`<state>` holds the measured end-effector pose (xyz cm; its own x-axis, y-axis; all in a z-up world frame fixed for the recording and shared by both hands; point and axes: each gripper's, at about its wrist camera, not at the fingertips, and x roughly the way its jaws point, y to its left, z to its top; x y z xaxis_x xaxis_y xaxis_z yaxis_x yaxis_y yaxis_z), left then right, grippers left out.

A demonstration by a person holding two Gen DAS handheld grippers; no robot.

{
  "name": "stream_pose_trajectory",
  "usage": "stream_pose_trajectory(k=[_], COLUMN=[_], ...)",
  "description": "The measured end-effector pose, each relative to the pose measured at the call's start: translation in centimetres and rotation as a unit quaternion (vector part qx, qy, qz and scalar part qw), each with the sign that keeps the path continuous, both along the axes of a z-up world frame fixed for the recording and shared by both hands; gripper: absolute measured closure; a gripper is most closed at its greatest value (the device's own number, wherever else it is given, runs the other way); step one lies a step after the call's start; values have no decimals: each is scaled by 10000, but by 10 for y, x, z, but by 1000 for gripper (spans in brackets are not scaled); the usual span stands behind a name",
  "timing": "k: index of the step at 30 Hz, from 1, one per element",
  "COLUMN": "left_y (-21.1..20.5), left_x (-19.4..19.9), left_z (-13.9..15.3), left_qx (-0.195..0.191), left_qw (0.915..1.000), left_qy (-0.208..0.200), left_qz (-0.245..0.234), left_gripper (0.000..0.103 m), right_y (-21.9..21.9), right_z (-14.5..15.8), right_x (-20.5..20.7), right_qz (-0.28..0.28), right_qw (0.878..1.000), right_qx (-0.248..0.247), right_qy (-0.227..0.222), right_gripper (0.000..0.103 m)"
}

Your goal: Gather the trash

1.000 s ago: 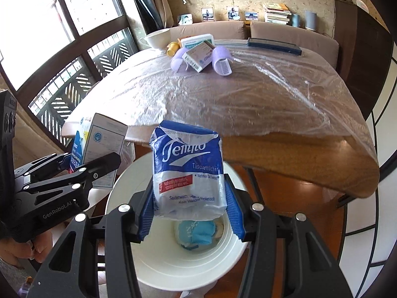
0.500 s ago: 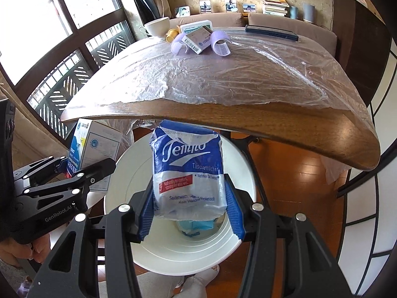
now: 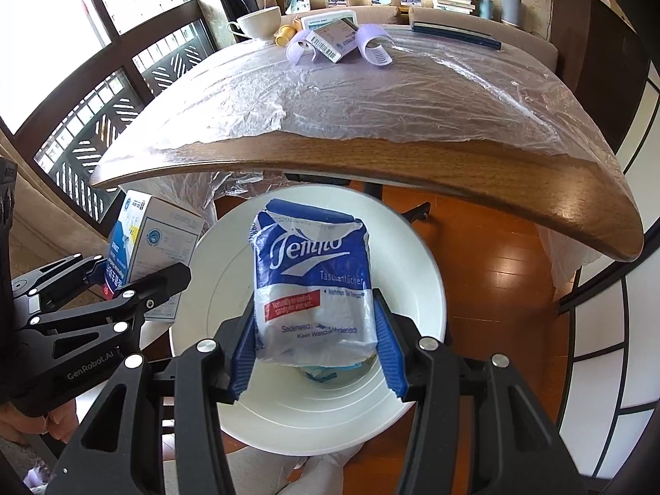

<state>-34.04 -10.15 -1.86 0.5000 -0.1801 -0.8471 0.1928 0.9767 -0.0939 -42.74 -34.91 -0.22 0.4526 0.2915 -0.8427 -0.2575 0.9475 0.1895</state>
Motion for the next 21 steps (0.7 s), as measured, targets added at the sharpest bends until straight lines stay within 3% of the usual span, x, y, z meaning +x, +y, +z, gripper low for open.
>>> stream_pose_trajectory(k=[21], left_y=[1], left_x=[12], left_z=[-26], left_qx=[142], left_qw=[9993], left_qy=[313], left_qz=[-154], left_gripper=[55], right_y=[6], right_z=[-30], right_x=[13], right_qz=[-104], right_qw=[9990], right_qx=[-208], right_qy=[377], right_gripper=[54])
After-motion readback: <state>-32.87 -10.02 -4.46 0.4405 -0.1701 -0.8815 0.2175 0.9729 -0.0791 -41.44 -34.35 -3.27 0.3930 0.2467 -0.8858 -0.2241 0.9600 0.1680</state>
